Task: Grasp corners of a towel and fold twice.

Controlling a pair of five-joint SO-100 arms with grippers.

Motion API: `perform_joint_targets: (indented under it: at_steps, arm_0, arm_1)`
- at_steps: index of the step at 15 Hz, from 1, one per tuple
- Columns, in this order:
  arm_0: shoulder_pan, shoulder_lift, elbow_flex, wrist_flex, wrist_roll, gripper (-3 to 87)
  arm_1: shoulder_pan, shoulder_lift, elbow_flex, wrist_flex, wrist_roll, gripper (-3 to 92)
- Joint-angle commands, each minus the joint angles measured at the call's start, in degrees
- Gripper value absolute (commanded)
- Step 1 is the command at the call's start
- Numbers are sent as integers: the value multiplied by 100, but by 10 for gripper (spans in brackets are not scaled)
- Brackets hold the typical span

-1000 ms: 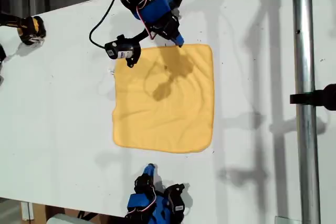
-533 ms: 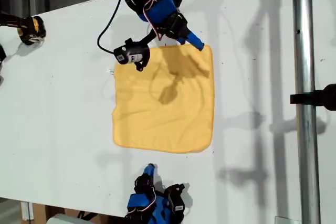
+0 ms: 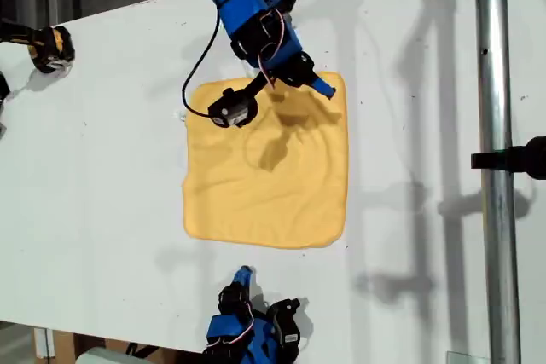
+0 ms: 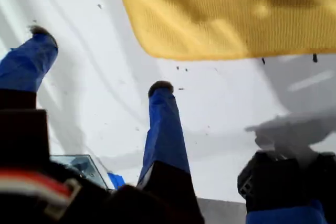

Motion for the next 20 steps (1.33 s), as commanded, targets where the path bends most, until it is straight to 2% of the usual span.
perform_joint_targets:
  at_steps: [1,5,15,16,19,20]
  arm_0:
    - [-97,18,0,44,18,-7]
    - [-88,18,0,44,9,-7]
    - [-79,18,0,44,-18,-7]
    - [-79,18,0,44,-26,-7]
    - [-79,18,0,44,-44,-7]
    - [-79,18,0,44,-53,-7]
  arm_1:
    - [-132,316,826,-633,563,355]
    - [-325,281,1846,-1705,853,351]
    - [-246,-1187,2092,-2821,694,336]
    - [-193,-1257,2092,-2874,642,316]
    - [-62,-1292,2145,-3217,343,123]
    - [-44,-1283,2145,-3270,343,100]
